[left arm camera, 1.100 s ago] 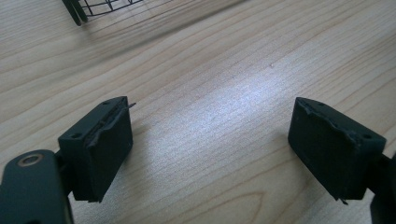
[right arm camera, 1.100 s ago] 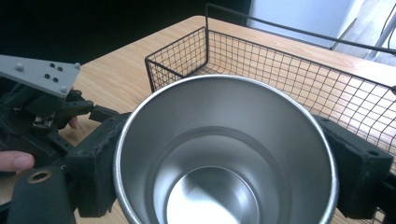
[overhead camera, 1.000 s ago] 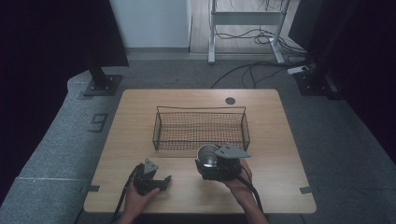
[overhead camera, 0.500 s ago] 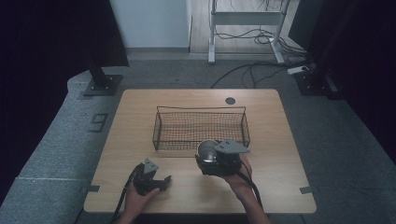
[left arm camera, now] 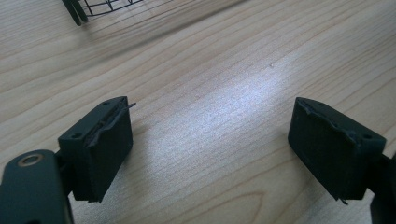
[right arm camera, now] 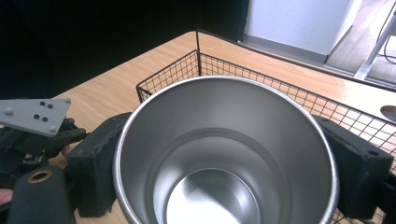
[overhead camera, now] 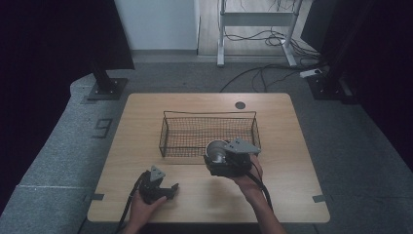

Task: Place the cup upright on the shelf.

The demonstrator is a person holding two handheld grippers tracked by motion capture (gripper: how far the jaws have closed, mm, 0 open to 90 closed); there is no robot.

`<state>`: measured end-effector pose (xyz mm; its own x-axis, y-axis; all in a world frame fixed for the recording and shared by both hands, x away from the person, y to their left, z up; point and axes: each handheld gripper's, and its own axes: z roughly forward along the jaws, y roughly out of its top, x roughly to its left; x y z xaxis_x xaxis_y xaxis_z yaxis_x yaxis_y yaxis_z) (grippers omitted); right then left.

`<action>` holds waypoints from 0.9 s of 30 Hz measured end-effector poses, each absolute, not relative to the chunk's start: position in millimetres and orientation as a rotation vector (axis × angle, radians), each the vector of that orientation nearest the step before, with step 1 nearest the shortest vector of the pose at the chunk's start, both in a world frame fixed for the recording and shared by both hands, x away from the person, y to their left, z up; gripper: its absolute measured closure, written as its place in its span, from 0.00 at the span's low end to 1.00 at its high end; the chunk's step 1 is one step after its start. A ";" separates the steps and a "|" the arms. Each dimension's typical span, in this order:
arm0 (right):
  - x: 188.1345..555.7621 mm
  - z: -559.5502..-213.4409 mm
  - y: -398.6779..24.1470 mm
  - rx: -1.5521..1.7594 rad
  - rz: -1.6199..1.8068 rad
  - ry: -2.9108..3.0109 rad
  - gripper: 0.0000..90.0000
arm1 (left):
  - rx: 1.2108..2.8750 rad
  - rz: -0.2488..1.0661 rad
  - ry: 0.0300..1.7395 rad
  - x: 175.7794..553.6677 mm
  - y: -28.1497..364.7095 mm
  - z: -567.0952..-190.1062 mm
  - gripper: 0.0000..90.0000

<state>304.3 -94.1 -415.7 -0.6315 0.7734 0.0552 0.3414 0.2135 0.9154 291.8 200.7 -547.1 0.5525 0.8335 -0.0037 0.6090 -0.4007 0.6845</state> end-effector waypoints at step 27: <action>316.5 -396.4 -97.2 1.036 1.391 2.046 0.15 | 2.146 0.453 1.155 291.8 200.6 -547.2 0.15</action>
<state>316.5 -97.2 -396.4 -0.6136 0.7885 0.0416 0.3286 0.2071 0.9215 291.8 200.6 -547.2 0.5521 0.8337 -0.0033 0.6087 -0.4004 0.6849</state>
